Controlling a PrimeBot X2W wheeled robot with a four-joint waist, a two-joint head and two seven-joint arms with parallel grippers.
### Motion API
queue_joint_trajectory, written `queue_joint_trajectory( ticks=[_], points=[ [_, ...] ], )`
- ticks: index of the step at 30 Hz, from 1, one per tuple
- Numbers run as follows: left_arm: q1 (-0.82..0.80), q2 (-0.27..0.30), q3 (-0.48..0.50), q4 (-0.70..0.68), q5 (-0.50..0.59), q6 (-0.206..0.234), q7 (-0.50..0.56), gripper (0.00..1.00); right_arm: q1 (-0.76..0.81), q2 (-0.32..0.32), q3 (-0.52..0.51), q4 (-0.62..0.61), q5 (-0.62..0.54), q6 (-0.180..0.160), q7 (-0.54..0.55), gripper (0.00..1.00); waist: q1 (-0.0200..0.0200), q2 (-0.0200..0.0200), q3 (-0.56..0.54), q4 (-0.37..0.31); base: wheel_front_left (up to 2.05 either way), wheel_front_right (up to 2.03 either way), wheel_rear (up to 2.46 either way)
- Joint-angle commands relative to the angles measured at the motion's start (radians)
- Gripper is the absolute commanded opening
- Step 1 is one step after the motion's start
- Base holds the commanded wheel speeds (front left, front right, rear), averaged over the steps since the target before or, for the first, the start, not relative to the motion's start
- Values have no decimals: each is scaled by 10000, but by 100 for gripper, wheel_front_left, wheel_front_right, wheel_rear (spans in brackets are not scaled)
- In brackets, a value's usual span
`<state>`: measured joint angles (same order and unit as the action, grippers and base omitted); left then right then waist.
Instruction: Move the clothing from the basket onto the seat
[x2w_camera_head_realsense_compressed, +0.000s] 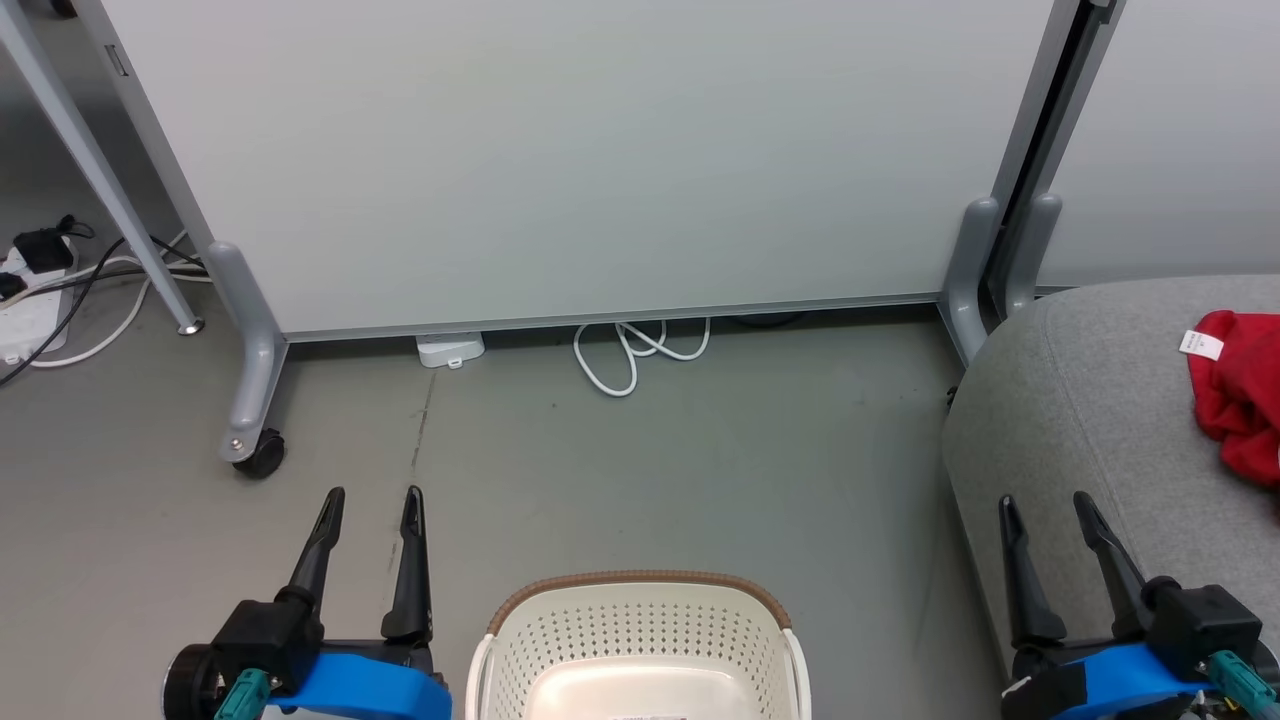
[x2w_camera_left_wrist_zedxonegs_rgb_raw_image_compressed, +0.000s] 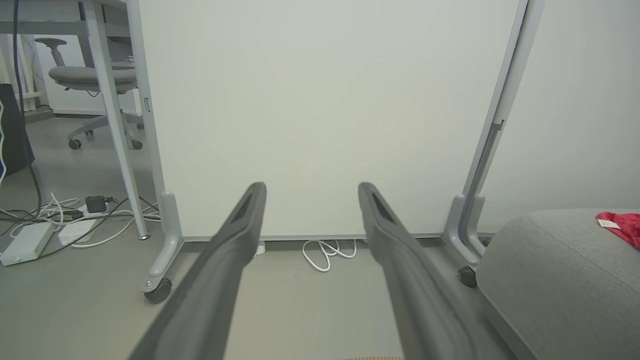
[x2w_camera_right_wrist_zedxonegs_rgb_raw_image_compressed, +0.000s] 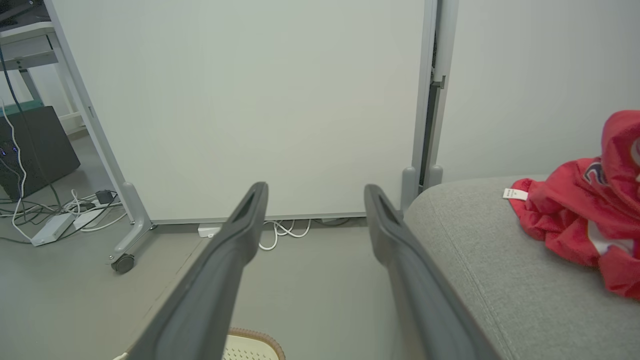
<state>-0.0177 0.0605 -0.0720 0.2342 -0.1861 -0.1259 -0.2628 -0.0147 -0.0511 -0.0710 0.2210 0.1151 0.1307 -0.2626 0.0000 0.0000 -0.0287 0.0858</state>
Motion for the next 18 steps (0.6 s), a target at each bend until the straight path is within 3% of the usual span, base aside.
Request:
queue_joint_trajectory(
  ticks=[1, 18],
  points=[
    [71, -12, -9, 24, -45, -69, -28, 100, 156, 9, -15, 27, 93, 1, -33, 100, 0, 0, 3, -12, 0, 0, 0],
    [150, 83, -214, 116, -253, -47, -28, 100, 265, 10, 76, 111, 376, 1, -33, 100, 0, 0, -59, -89, 0, 0, 0]
  ],
)
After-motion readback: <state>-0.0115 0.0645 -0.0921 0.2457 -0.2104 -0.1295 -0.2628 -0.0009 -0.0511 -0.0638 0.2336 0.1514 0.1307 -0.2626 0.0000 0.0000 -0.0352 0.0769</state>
